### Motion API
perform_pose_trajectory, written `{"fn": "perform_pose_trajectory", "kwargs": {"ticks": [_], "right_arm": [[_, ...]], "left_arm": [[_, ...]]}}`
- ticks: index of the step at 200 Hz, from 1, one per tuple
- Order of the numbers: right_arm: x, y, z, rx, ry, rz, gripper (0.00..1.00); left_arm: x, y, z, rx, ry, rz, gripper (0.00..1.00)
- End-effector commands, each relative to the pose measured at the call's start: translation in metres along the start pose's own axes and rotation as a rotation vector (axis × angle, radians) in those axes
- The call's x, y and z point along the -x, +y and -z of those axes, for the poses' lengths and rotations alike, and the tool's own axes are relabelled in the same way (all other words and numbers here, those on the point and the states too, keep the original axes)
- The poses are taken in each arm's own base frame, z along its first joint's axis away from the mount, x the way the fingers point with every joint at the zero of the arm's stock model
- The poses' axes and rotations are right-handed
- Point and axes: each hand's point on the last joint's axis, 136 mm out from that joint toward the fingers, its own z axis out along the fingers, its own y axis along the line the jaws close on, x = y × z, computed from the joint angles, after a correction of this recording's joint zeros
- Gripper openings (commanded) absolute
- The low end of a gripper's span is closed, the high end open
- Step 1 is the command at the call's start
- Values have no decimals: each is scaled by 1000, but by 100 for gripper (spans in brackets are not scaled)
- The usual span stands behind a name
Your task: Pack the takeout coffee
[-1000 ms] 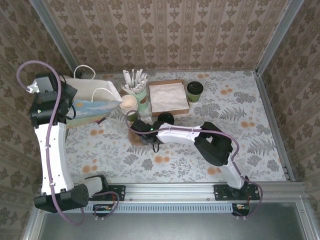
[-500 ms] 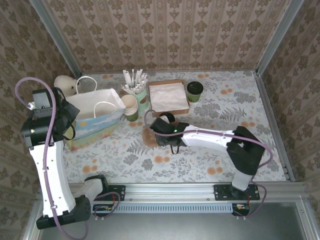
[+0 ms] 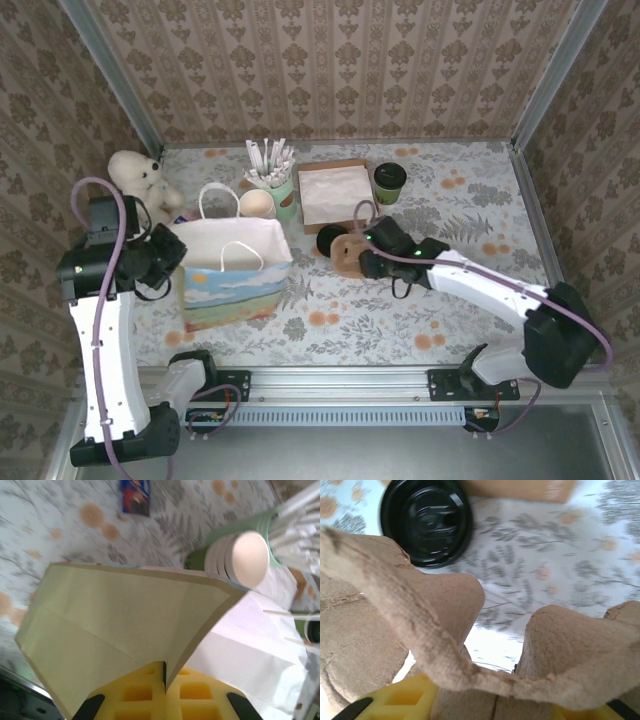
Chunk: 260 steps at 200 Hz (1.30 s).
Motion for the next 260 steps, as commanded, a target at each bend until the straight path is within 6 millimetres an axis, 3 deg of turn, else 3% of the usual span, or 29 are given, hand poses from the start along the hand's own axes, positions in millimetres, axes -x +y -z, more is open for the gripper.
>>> {"fn": "perform_pose_trajectory", "kwargs": {"ticks": [1,37,79,112,150,171,189,213,238,260], "right_arm": [[-10,-30,16,-28,-3,-22,39],[-13,-71,35,-62,-76,-131,39],[-26,-98,39,-69,-17,-220,41],[-34,-102,41,-84,51,-225,43],[-48,-92,42,-40,156,-231,45],[-54,-88,37,-18,191,-246,46],[-50,-86,31,-9,175,-262,46],[-43,-85,25,-3,164,-270,47],[-40,-82,19,2,178,-270,46],[-38,-78,15,11,192,-268,46]], "left_arm": [[-21,-30,-15,-150,131,51,0],[-41,-43,-34,-92,179,-44,0],[-72,-83,-82,-149,245,-58,0],[-85,-105,-104,-131,226,-114,0],[-85,-118,-106,-106,152,-180,0],[-75,-113,-93,-89,120,-286,32],[-60,-103,-71,-63,73,-420,51],[-52,-120,-42,-211,20,-662,87],[-49,-153,-21,-388,-94,-951,97],[-75,-183,-19,-600,-112,-1251,100]]}}
